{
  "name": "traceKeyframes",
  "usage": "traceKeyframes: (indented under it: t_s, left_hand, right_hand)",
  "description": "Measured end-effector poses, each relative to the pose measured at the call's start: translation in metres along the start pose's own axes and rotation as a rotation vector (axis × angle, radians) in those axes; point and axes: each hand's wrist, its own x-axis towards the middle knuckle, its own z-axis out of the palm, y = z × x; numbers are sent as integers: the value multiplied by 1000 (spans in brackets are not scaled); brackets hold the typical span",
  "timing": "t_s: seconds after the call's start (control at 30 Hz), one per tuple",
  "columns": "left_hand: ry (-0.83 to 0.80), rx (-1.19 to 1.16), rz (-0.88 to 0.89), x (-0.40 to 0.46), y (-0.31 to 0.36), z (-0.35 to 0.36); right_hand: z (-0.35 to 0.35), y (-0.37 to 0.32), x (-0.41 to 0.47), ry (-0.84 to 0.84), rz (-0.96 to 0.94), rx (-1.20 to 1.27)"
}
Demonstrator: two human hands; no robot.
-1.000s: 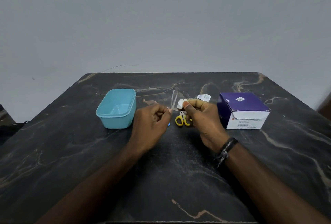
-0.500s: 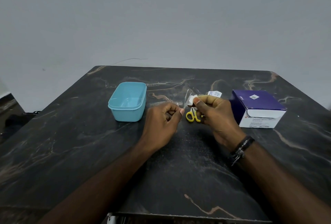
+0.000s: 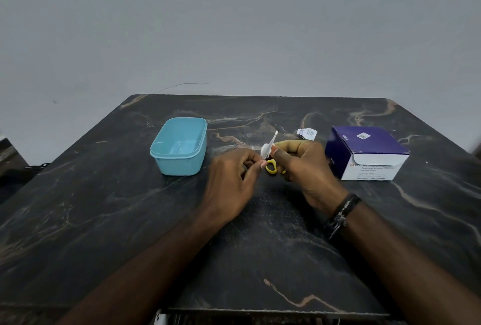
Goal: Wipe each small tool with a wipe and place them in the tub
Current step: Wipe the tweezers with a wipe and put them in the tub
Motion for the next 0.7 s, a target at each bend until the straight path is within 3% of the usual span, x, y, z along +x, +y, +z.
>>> traceKeyframes:
  t_s: [0.2, 0.5, 0.7]
  left_hand:
    - [14, -68, -8, 0, -2, -2]
    - [-79, -198, -162, -1, 3, -2]
    - [-129, -222, -178, -2, 6, -3]
  right_hand:
    - [-1, -3, -2, -76, -36, -3]
    - [-2, -3, -1, -25, -115, -21]
    - [-9, -7, 2, 105, -127, 85]
